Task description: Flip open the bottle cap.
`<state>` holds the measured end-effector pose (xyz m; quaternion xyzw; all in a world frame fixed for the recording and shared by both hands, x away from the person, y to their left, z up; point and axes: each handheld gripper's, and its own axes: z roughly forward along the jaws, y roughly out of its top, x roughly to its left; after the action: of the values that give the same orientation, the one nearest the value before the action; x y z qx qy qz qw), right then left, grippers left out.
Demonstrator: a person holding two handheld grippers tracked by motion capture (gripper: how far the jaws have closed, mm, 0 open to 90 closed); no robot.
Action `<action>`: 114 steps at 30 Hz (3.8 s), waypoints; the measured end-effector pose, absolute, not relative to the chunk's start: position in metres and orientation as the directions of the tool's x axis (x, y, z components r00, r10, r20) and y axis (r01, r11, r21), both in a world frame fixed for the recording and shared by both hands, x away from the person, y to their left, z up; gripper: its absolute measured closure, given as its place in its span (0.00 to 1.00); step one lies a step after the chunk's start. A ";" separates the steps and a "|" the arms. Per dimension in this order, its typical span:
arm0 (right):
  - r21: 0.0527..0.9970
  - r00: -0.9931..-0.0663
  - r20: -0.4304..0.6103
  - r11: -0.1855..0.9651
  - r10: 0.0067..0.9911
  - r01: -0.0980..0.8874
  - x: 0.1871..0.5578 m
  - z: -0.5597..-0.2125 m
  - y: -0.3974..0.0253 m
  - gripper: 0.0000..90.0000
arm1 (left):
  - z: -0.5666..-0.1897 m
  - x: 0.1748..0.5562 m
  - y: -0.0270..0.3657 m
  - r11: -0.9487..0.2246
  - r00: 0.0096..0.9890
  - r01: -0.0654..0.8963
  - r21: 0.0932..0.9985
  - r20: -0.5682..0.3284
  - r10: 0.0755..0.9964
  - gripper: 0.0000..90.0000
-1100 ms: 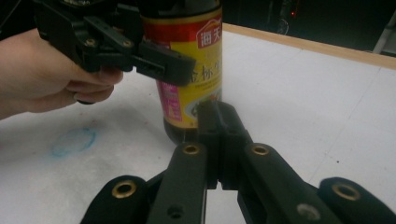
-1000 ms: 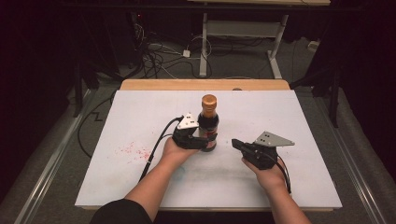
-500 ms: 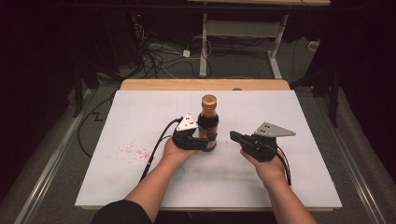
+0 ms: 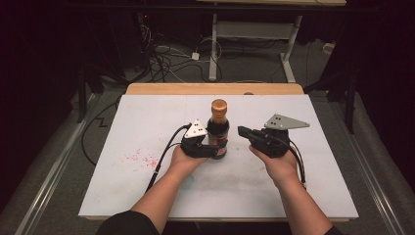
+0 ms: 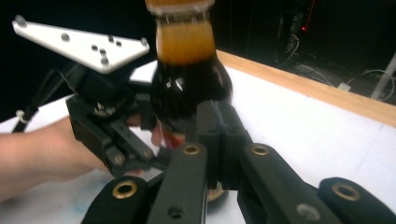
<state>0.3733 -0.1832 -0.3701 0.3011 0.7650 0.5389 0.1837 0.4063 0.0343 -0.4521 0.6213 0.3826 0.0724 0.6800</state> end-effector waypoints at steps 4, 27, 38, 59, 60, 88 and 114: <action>0.936 -0.760 0.034 0.247 0.649 0.253 0.377 -0.359 -0.177 1.00 | -0.452 0.406 0.034 0.220 0.696 0.377 0.900 -0.432 0.574 0.31; 0.938 -0.782 -0.017 0.281 0.623 0.203 0.383 -0.321 -0.157 1.00 | -0.452 0.405 0.027 0.317 0.662 0.369 0.873 -0.487 0.570 0.32; 0.926 -0.785 -0.041 0.319 0.618 0.202 0.384 -0.313 -0.148 1.00 | -0.452 0.404 0.026 0.313 0.661 0.362 0.878 -0.479 0.579 0.32; 0.908 -0.782 -0.058 0.359 0.620 0.217 0.380 -0.307 -0.140 1.00 | -0.453 0.401 0.023 0.297 0.657 0.335 0.894 -0.448 0.607 0.32; 0.908 -0.781 -0.056 0.356 0.623 0.219 0.380 -0.307 -0.140 1.00 | -0.453 0.401 0.023 0.297 0.657 0.334 0.894 -0.447 0.607 0.33; 0.900 -0.759 -0.072 0.370 0.647 0.230 0.375 -0.304 -0.136 1.00 | -0.457 0.398 0.021 0.305 0.662 0.298 0.905 -0.426 0.616 0.33; 0.894 -0.737 -0.090 0.380 0.670 0.237 0.375 -0.301 -0.132 1.00 | -0.459 0.399 0.023 0.307 0.671 0.289 0.907 -0.421 0.611 0.34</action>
<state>0.3753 -0.1318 -0.3009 0.2835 0.7993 0.4792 0.2261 0.3989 0.0235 -0.4594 0.5775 0.3897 0.1135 0.7084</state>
